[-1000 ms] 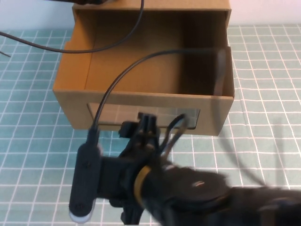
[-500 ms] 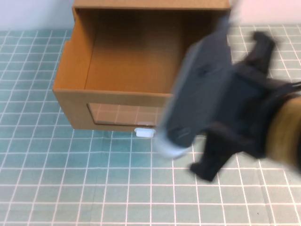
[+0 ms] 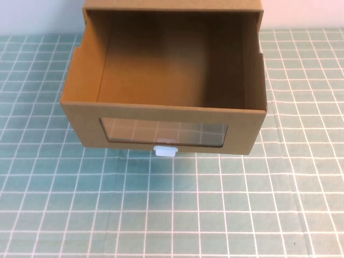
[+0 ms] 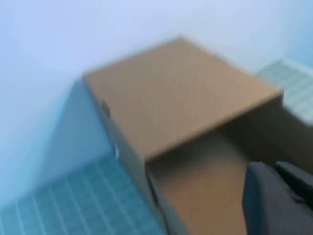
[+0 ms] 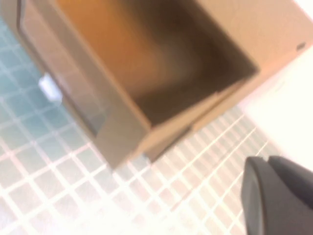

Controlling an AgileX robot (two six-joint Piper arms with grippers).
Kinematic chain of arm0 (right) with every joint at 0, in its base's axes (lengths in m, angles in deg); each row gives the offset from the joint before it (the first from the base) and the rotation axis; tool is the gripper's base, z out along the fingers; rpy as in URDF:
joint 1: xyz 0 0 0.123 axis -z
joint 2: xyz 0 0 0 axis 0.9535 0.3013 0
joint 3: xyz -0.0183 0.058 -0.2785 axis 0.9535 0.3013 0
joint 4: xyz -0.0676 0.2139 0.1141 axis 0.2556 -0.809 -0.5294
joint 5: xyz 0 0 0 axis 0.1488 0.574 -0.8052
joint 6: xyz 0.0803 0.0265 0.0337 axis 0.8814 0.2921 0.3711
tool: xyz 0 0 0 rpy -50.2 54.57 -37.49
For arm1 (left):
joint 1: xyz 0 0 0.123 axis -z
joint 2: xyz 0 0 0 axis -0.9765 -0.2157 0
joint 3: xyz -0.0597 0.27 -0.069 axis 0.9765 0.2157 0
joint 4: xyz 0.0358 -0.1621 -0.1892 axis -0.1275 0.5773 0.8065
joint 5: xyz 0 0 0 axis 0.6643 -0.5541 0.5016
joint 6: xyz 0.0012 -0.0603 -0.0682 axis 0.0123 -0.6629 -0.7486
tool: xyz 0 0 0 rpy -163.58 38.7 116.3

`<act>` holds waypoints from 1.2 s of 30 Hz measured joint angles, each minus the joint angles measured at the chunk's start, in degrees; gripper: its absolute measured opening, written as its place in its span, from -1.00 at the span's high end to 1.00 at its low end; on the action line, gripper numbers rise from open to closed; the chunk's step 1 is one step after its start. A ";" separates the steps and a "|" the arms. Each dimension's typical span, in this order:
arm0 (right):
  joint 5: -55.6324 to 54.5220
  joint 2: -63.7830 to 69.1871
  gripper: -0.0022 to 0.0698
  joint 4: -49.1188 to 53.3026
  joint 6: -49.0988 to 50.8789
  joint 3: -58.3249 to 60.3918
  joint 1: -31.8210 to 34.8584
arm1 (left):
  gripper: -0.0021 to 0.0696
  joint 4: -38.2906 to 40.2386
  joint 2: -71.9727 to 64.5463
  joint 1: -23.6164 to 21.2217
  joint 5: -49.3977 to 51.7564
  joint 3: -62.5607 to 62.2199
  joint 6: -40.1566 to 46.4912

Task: Open the shoe box
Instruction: 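Pull the top drawer of the cardboard box fully open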

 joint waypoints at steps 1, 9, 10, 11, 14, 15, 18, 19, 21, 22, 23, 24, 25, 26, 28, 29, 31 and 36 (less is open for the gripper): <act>0.15 -1.70 0.97 -0.50 -0.25 1.38 0.00 | 0.95 -1.20 2.72 0.00 0.13 3.67 -0.27; -2.05 -13.12 0.97 -9.92 -0.48 15.59 0.00 | 0.95 -8.28 23.45 0.00 -2.10 32.48 -7.67; -2.25 -14.01 0.97 -11.05 -0.48 16.97 0.00 | 0.95 -8.41 26.05 0.00 -3.47 36.26 -9.38; -2.39 -14.67 0.97 -11.78 -0.48 18.17 0.00 | 0.95 -8.51 28.56 0.00 -5.10 40.05 -11.03; -2.39 -15.28 0.98 -13.30 -0.48 20.42 0.00 | 0.95 -8.51 34.83 0.00 -10.01 50.28 -14.79; -2.39 -15.28 0.98 -13.62 -0.48 21.01 0.00 | 0.95 -8.51 36.76 0.00 -11.28 52.90 -15.67; -2.28 -15.28 0.98 -14.40 -0.48 22.23 0.00 | 0.95 -8.51 41.22 0.00 -15.89 60.82 -16.77; -2.04 -15.28 0.98 -14.84 -0.48 22.44 0.00 | 0.95 -8.51 42.42 0.00 -17.43 62.84 -16.83; -2.05 -15.28 0.98 -15.50 -0.48 22.58 0.00 | 0.95 -8.51 43.74 0.00 -19.40 65.60 -16.96; -2.05 -15.28 0.98 -15.83 -0.48 22.58 0.00 | 0.95 -8.51 44.02 0.00 -19.72 66.68 -16.96; -2.05 -15.28 0.98 -16.32 -0.48 22.58 0.00 | 0.95 -8.51 44.12 0.00 -19.72 67.53 -16.96; -2.05 -15.28 0.98 -16.43 -0.48 22.58 0.00 | 0.95 -8.51 44.12 0.00 -19.72 68.14 -16.96; -2.02 -15.28 0.98 -16.57 -0.48 22.58 0.00 | 0.95 -8.51 44.12 0.00 -19.72 68.87 -16.96; -1.92 -15.28 0.98 -16.67 -0.48 22.58 0.00 | 0.95 -8.51 44.12 0.00 -19.82 69.63 -16.96; -1.92 -15.28 0.98 -16.80 -0.48 22.58 0.00 | 0.95 -8.51 44.12 0.00 -19.82 70.99 -17.09; -1.92 -15.28 0.98 -16.80 -0.48 22.58 0.00 | 0.95 -8.51 44.12 0.00 -19.82 71.75 -17.20; -1.92 -15.28 0.98 -16.80 -0.48 22.58 0.00 | 0.95 -8.64 44.12 0.00 -19.82 72.99 -17.20; -1.92 -15.28 0.98 -16.80 -0.48 22.58 0.00 | 0.95 -8.74 44.12 0.00 -20.05 75.43 -17.32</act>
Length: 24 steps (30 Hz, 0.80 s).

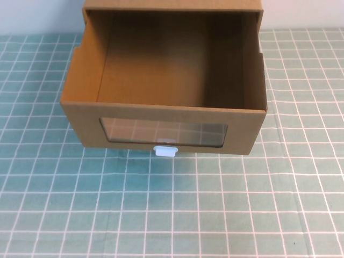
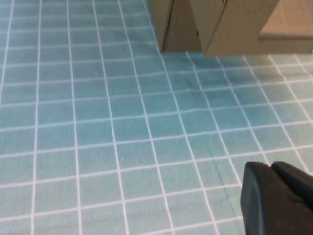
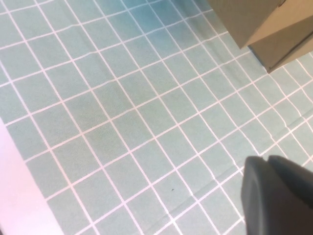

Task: Open the shoe box
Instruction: 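Pull the top drawer of the cardboard box fully open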

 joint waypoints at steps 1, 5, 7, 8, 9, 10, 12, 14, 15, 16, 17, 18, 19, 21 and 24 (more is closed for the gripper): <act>0.00 0.00 0.98 0.00 0.00 0.00 0.00 | 0.95 0.00 0.00 0.00 -0.29 0.63 0.00; 0.00 0.00 0.98 -0.11 0.00 0.00 0.00 | 0.95 -0.59 3.10 0.00 -2.32 4.17 0.00; 0.00 0.00 0.98 -0.11 0.00 0.00 0.00 | 0.95 -2.47 6.35 0.00 -7.51 6.29 0.12; 0.00 0.00 0.98 -0.11 0.00 0.00 0.00 | 0.95 -4.22 8.09 0.00 -11.13 7.80 -0.34; 0.00 0.00 0.98 -0.11 0.00 0.00 0.00 | 0.95 -6.06 9.62 0.00 -15.23 9.61 -1.48; 0.00 0.00 0.98 -0.23 0.00 0.00 0.00 | 0.95 -8.00 10.85 0.00 -18.53 11.29 -3.22; 0.00 0.00 0.98 -0.23 0.00 0.00 0.00 | 0.95 -11.41 12.84 0.00 -25.63 15.93 -7.10; 0.00 0.00 0.98 -0.23 0.00 0.00 0.00 | 0.95 -13.55 14.44 0.00 -29.13 20.47 -9.78; 0.00 0.00 0.98 -0.23 0.00 0.00 0.00 | 0.95 -14.24 15.11 0.00 -30.02 22.57 -10.55; 0.00 0.00 0.98 -0.23 0.00 0.00 0.00 | 0.95 -14.52 15.41 0.00 -30.49 24.13 -10.89; 0.00 0.00 0.98 -0.23 0.00 0.00 0.00 | 0.95 -14.78 15.63 0.21 -30.89 25.97 -11.43; 0.00 0.00 0.98 -0.23 0.00 0.00 0.00 | 0.95 -15.08 15.63 0.66 -31.13 27.64 -11.72; 0.00 0.00 0.98 -0.23 0.00 0.00 0.00 | 0.95 -15.08 15.73 1.09 -31.13 28.79 -11.89; 0.00 0.00 0.98 -0.35 0.00 0.00 0.00 | 0.95 -14.97 15.73 1.88 -30.94 31.10 -12.12; 0.00 0.00 0.98 -0.35 0.00 0.00 0.00 | 0.95 -14.83 15.73 2.32 -29.64 32.30 -13.23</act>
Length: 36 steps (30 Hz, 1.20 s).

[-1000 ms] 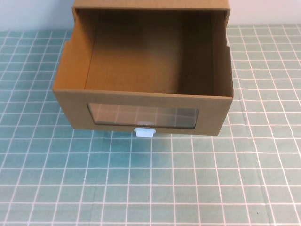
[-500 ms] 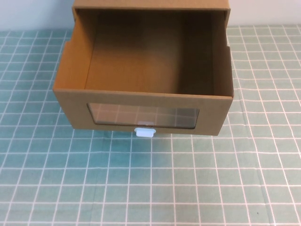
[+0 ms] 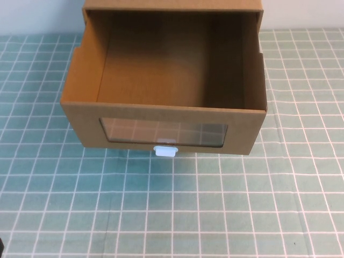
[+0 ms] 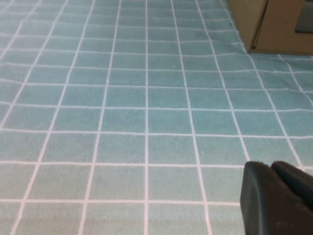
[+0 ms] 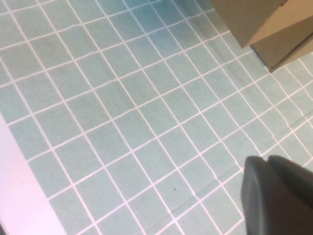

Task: Open the shoe box
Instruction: 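Pull the top drawer of the cardboard box fully open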

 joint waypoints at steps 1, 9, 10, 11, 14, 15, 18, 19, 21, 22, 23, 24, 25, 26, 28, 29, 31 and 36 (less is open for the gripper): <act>0.00 0.00 0.98 0.00 0.00 0.00 0.00 | 0.95 0.00 0.00 0.00 -0.13 0.06 -0.49; 0.00 0.00 0.98 0.00 0.00 0.00 0.00 | 0.95 0.21 0.12 0.05 -0.21 0.06 -1.22; 0.00 0.00 0.98 0.00 0.00 0.00 0.00 | 0.95 0.21 0.12 0.05 -0.21 0.06 -1.22; 0.00 0.00 0.98 0.00 0.00 0.00 0.00 | 0.95 0.21 0.12 0.05 -0.21 0.06 -1.22; 0.00 0.00 0.98 0.00 0.00 0.00 0.00 | 0.95 0.21 0.12 0.05 -0.21 0.06 -1.22; 0.00 0.00 0.98 0.00 0.00 0.00 0.00 | 0.95 0.21 0.12 0.05 -0.21 0.06 -1.22; 0.00 0.00 0.98 -0.09 0.00 0.00 0.00 | 0.95 0.21 0.12 0.05 -0.21 0.15 -1.22; 0.00 0.00 0.98 -0.09 0.00 0.00 0.00 | 0.95 0.21 0.12 0.05 -0.21 0.15 -1.22; 0.00 0.00 0.98 -0.09 0.00 0.00 0.00 | 0.95 0.21 0.12 0.05 -0.21 0.15 -1.22; 0.00 -0.29 0.98 -0.21 0.00 0.09 0.00 | 0.95 0.21 0.12 0.05 -0.21 0.15 -1.22; 0.00 -0.68 0.98 -0.38 0.00 0.09 0.00 | 0.95 0.21 0.12 0.05 -0.21 0.15 -1.22; 0.00 -1.39 0.98 -0.65 0.00 0.09 0.44 | 0.95 0.21 0.12 0.05 -0.21 0.15 -1.22; -0.17 -2.14 0.98 -0.79 0.00 0.09 1.24 | 0.95 0.21 0.12 0.05 -0.21 0.15 -1.22; -0.67 -2.87 0.98 -0.89 0.00 0.09 2.93 | 0.95 0.21 0.12 0.05 -0.21 0.15 -1.22; -2.20 -4.12 0.98 -0.89 0.00 0.22 7.75 | 0.95 0.21 0.12 0.05 -0.21 0.15 -1.22; -3.93 -4.80 0.98 -1.14 0.00 0.38 11.25 | 0.95 0.21 0.12 0.05 -0.21 0.15 -1.22; -10.31 -6.26 0.98 -2.97 0.00 1.08 19.57 | 0.95 0.21 0.12 0.05 -0.21 0.15 -1.22; -34.45 -11.75 0.98 -12.54 0.00 8.62 42.15 | 0.95 0.21 0.12 0.05 -0.21 0.15 -1.22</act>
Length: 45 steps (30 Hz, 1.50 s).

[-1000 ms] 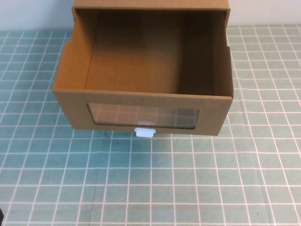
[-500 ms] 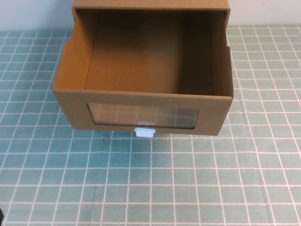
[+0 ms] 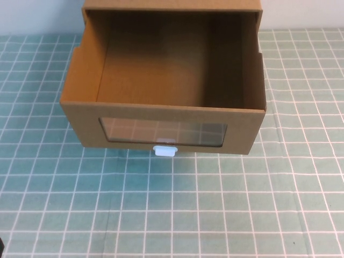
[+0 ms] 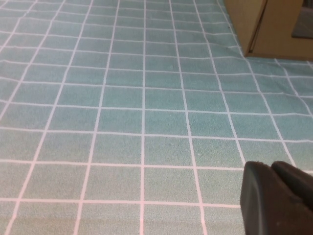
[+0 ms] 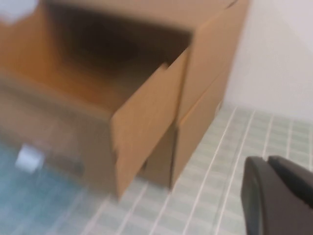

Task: Open the shoe box
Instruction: 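Pull the top drawer of the cardboard box fully open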

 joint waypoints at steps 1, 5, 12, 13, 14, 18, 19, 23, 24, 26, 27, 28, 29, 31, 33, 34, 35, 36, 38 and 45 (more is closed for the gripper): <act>-3.60 -0.99 0.98 -2.41 0.00 2.56 3.66 | 0.95 0.00 0.00 0.00 0.00 0.00 0.00; -13.11 -6.16 0.98 -13.10 0.00 12.99 19.10 | 0.95 0.00 0.00 0.00 0.00 0.00 0.00; -13.69 -16.70 0.98 -15.53 0.00 27.75 28.72 | 0.95 0.00 0.00 0.00 0.00 0.00 0.00; -13.79 -17.64 0.98 -15.42 0.00 29.08 29.12 | 0.95 0.00 0.00 0.00 0.00 0.00 0.00; -13.91 -18.38 0.98 -15.13 0.00 30.60 29.58 | 0.95 0.00 0.00 0.00 0.00 0.00 0.00; -13.44 -18.80 0.98 -14.90 0.00 34.39 30.39 | 0.95 0.00 0.00 0.00 -0.03 0.00 0.00; -12.34 -18.80 0.98 -14.90 0.00 34.39 30.39 | 0.95 0.00 0.00 0.00 -0.03 0.00 0.00; -7.31 -18.80 0.98 -15.00 0.00 34.39 30.44 | 0.95 0.00 0.00 0.00 -0.03 0.00 0.00; -6.86 -18.80 0.98 -15.00 0.00 34.39 30.44 | 0.95 0.00 0.00 0.00 -0.03 0.00 0.00; -6.46 -18.80 0.98 -15.00 0.00 34.39 30.44 | 0.95 0.00 0.00 0.00 -0.03 0.00 0.00; -6.37 -18.80 0.98 -15.00 0.00 34.39 30.44 | 0.95 0.00 0.00 0.00 -0.03 0.00 0.00; -6.37 -18.80 0.98 -15.00 0.00 34.39 30.44 | 0.95 0.00 0.00 0.00 -0.03 0.00 0.00; -6.33 -18.80 0.98 -15.00 0.00 34.39 30.44 | 0.95 0.00 0.00 0.00 -0.03 0.00 0.00; -6.22 -18.80 0.98 -15.00 0.00 34.39 30.44 | 0.95 0.00 0.00 0.00 -0.03 0.00 0.00; -6.22 -18.80 0.98 -15.00 0.00 34.39 30.44 | 0.95 0.00 0.00 0.00 -0.03 0.00 0.00; -6.22 -18.80 0.98 -15.00 0.00 34.39 30.44 | 0.95 0.00 0.00 0.00 -0.03 0.00 0.00; -6.22 -18.80 0.98 -15.00 0.00 34.39 30.44 | 0.95 0.00 0.00 0.00 -0.03 0.00 0.00; -6.22 -18.80 0.98 -15.00 0.00 34.39 30.44 | 0.95 0.00 0.00 0.00 -0.03 0.00 0.00; -6.22 -18.80 0.98 -15.00 0.00 34.39 30.44 | 0.95 0.00 0.00 0.00 -0.03 0.00 0.00; -6.22 -18.80 0.98 -15.00 0.00 34.39 30.44 | 0.95 0.00 0.00 0.00 -0.03 0.00 0.00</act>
